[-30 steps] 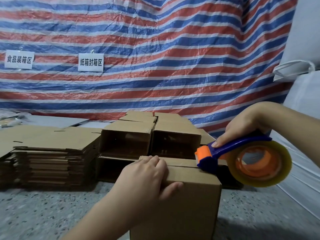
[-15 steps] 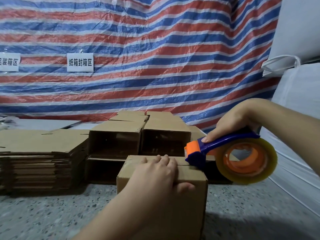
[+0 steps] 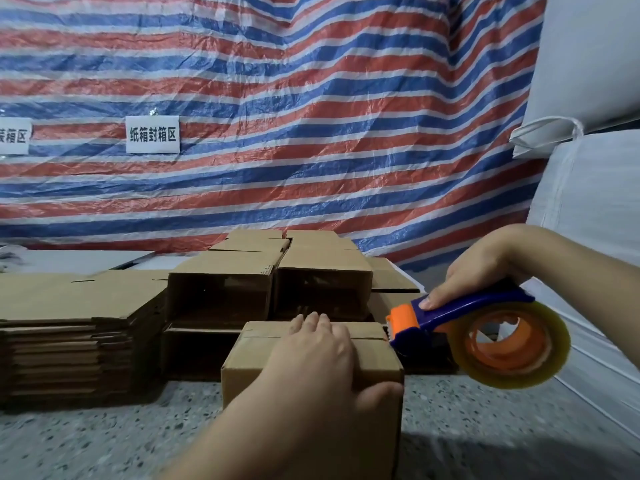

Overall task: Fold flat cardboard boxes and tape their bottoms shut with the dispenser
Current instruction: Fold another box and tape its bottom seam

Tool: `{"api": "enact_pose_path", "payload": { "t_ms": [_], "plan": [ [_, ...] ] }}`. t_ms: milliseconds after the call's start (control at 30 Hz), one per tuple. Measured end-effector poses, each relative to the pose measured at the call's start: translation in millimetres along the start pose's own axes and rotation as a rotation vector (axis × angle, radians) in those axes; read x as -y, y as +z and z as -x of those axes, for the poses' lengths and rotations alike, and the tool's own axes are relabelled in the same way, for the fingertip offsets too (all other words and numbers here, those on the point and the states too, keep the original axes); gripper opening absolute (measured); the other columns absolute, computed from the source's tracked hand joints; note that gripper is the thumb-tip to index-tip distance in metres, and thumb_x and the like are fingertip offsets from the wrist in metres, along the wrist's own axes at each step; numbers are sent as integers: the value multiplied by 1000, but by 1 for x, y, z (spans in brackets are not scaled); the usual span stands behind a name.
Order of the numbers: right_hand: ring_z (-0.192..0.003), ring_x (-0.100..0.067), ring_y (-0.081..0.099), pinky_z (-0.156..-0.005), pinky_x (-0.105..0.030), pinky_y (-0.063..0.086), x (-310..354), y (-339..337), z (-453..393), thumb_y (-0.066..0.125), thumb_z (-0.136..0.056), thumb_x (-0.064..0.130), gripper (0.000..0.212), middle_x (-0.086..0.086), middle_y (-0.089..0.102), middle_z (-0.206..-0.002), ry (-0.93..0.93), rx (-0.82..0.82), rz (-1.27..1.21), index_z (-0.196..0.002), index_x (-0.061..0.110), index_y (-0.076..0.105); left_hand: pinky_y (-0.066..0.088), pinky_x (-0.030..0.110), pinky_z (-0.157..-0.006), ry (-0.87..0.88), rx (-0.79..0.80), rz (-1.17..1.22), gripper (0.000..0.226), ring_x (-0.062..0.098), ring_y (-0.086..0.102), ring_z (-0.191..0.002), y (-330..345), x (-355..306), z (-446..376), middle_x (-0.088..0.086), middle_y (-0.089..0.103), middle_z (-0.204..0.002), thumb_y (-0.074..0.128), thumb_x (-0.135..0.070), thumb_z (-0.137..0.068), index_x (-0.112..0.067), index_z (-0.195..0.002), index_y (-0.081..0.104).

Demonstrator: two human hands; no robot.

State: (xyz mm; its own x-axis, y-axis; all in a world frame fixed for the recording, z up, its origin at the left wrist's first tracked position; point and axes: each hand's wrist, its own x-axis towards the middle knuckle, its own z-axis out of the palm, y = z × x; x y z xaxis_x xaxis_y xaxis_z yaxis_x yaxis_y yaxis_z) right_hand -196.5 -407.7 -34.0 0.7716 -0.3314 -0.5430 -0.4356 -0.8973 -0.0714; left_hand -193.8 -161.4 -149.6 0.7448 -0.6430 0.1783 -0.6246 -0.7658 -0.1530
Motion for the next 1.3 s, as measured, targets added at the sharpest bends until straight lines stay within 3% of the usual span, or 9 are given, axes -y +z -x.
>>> {"api": "enact_pose_path", "payload": {
  "t_ms": [167, 300, 467, 633, 733, 867, 1033, 1200, 1300],
  "plan": [
    [-85, -18, 73, -83, -30, 57, -5, 0, -5, 69, -57, 80, 89, -6, 77, -98, -25, 3, -14, -115, 13, 68, 7, 41, -122, 100, -29, 113, 95, 23, 7, -152, 5, -23, -15, 7, 9, -165, 33, -78, -88, -17, -157, 11],
    [-81, -17, 72, -77, -28, 56, -16, -2, -6, 69, -61, 78, 84, -5, 77, -96, -57, 17, -74, -115, 14, 69, 16, 39, -120, 128, -109, 77, 79, 20, 19, -149, 14, -23, -21, 4, 24, -162, 33, -71, -93, -20, -153, 23],
    [-84, -18, 70, -80, -29, 53, -42, -15, 11, 74, -51, 79, 92, -6, 76, -97, -55, 15, -109, -114, 12, 69, 15, 40, -120, 131, -103, 74, 84, 20, 17, -149, 19, -20, -23, 3, 22, -163, 29, -74, -90, -19, -153, 21],
    [-88, -17, 72, -79, -28, 54, -14, 10, 15, 61, -61, 89, 81, -1, 76, -96, 43, -121, 242, -104, 21, 70, 15, 39, -120, 147, -116, 98, 84, 19, 16, -149, 19, -19, -23, 0, 19, -163, 29, -75, -89, -29, -156, 9],
    [-89, -19, 69, -76, -30, 53, 13, 36, -4, 61, -71, 86, 72, -1, 70, -99, 39, -209, 349, -103, 22, 65, 24, 38, -117, 176, -91, 71, 76, 21, 26, -146, 14, -19, -22, 1, 29, -158, 33, -72, -90, -29, -152, 21],
    [-70, -17, 52, -67, -32, 45, 7, 79, -29, 63, -78, 77, 69, 4, 56, -88, 70, -334, 605, -122, 23, 65, 41, 39, -108, 193, -66, 53, 73, 20, 42, -134, 5, -16, -24, -2, 42, -147, 35, -74, -88, -32, -148, 32],
    [-89, -18, 65, -68, -31, 47, -34, 142, -76, 53, -80, 82, 64, 2, 66, -97, -1, -685, 240, -102, 24, 63, 34, 37, -109, 232, -112, 25, 73, 17, 34, -135, 11, -10, -24, -9, 38, -150, 23, -78, -86, -38, -148, 28],
    [-89, -11, 65, -64, -27, 45, -47, 200, -102, 46, -79, 87, 64, 7, 69, -101, -9, -829, 75, -107, 30, 58, 26, 33, -116, 231, -136, 81, 102, 14, 21, -146, 16, -11, -24, -12, 19, -162, -3, -85, -65, -38, -153, 19],
    [-80, -11, 64, -70, -30, 46, -44, 203, -98, 24, -82, 89, 71, 8, 64, -85, 55, -838, 61, -92, 28, 59, 26, 34, -116, 227, -137, 89, 108, 14, 19, -147, 16, -11, -23, -13, 18, -163, -7, -85, -59, -39, -154, 15]
  ]
}}
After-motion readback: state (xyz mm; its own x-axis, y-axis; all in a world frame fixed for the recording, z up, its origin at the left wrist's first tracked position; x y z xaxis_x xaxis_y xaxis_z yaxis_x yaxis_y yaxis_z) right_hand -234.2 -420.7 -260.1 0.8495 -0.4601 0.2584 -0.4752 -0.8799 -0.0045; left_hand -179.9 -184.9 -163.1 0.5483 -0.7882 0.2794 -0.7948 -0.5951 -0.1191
